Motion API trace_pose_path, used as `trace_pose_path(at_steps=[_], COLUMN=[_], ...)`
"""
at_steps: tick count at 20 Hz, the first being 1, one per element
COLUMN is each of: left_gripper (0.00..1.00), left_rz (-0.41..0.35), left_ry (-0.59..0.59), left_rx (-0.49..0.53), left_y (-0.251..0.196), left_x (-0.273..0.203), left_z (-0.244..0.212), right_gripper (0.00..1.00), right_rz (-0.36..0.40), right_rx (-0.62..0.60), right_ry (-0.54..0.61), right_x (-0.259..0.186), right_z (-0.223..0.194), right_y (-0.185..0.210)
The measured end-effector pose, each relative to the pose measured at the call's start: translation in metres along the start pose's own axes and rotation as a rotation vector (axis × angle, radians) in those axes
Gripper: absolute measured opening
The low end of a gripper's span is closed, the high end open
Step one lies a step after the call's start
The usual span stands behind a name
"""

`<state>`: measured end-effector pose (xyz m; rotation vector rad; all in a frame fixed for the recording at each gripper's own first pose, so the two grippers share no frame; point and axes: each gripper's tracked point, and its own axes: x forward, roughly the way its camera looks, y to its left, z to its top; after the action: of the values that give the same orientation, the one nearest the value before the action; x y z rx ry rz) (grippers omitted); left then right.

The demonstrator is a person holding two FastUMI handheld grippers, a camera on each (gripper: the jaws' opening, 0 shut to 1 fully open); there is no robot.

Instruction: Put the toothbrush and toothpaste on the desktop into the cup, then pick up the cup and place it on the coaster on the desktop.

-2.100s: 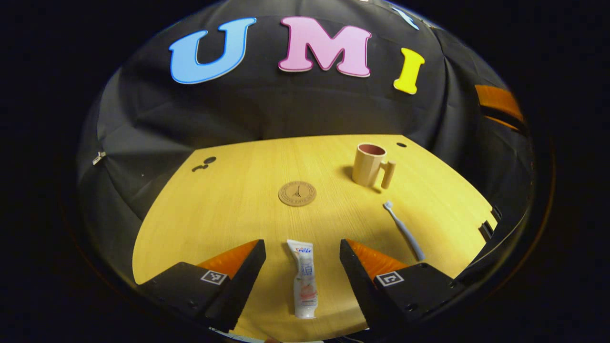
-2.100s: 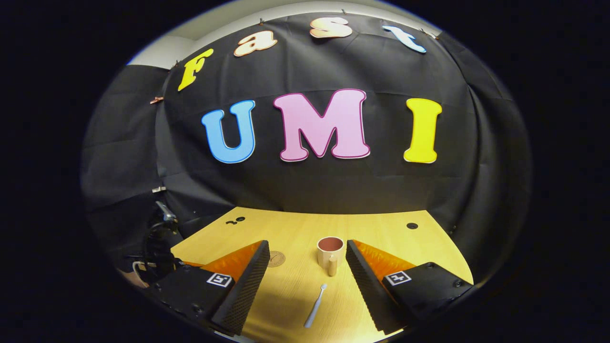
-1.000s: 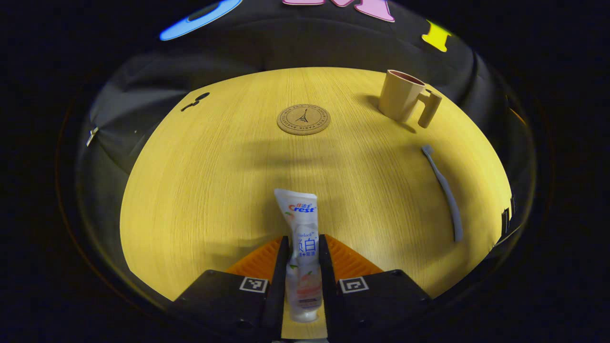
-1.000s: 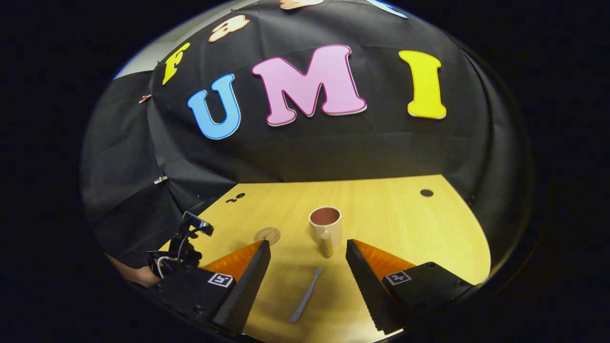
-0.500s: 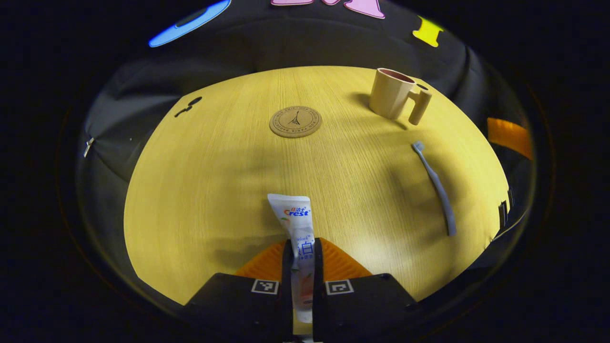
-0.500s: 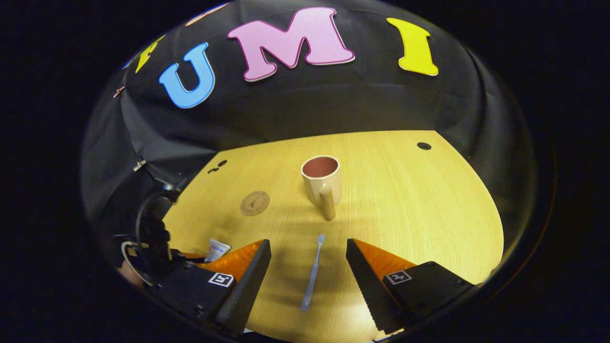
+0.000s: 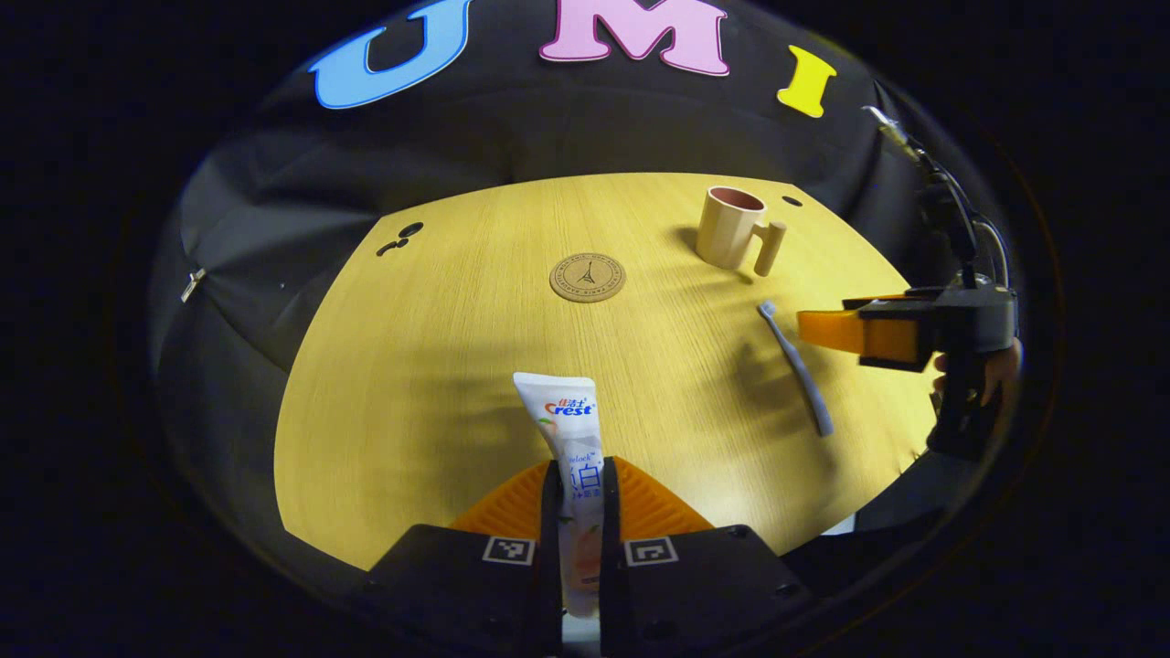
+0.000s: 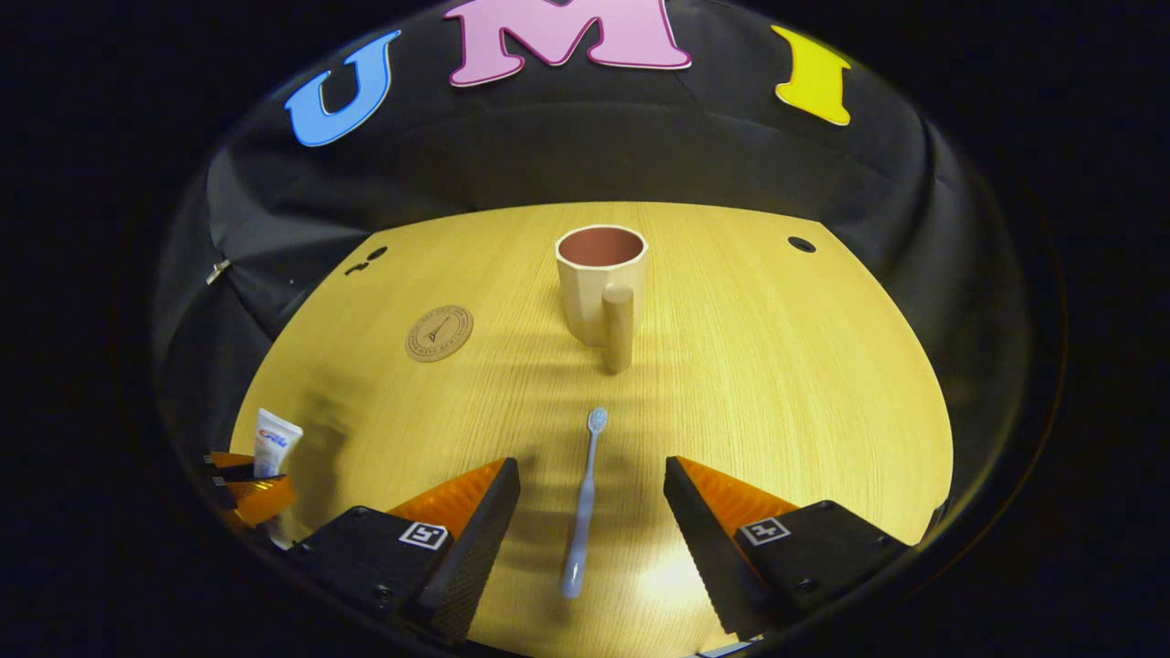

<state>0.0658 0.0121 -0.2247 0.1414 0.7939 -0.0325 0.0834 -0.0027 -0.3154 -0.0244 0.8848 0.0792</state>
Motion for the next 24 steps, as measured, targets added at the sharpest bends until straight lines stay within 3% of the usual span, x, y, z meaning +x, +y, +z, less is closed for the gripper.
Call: trace_pose_path(at_steps=[4,7,8,10,11,13,15,17,21,23,24], left_gripper=[0.21,0.21,0.17,0.17,0.22,0.21,0.21,0.21,0.22,0.22,0.22], left_rz=[-0.032,-0.031,-0.025,-0.029,-0.035,-0.046,-0.058,-0.048,-0.035,-0.046,-0.049], left_ry=[-0.013,-0.026,-0.028,-0.029,-0.031,-0.031,-0.037,-0.034,-0.042,-0.032,-0.028], left_rx=[-0.034,-0.012,-0.003,0.012,0.015,0.019,0.019,0.025,0.055,0.033,0.018], left_y=[-0.001,0.005,0.008,0.011,0.011,0.012,0.012,0.016,0.021,0.020,0.020], left_x=[-0.017,-0.026,-0.028,-0.029,-0.030,-0.030,-0.031,-0.032,-0.035,-0.034,-0.035], left_z=[-0.002,-0.002,-0.002,-0.004,-0.005,-0.006,-0.007,-0.010,-0.016,-0.021,-0.021], right_gripper=[0.98,0.96,0.96,0.93,0.82,0.67,0.61,0.24,0.22,0.10,0.10], right_rz=[-0.043,-0.093,-0.101,-0.094,-0.093,-0.106,-0.107,-0.106,-0.115,-0.134,-0.130], right_rx=[0.008,0.007,0.006,0.028,0.049,0.067,0.070,0.061,0.063,0.074,0.070], right_ry=[0.070,0.134,0.149,0.156,0.166,0.184,0.204,0.198,0.226,0.259,0.270], right_x=[0.019,0.029,0.032,0.036,0.037,0.037,0.037,0.037,0.036,0.040,0.039], right_z=[-0.023,-0.042,-0.045,-0.042,-0.041,-0.039,-0.042,-0.043,-0.044,-0.044,-0.044], right_y=[-0.002,-0.012,-0.012,-0.007,-0.006,-0.005,-0.004,-0.005,-0.001,-0.001,0.000])
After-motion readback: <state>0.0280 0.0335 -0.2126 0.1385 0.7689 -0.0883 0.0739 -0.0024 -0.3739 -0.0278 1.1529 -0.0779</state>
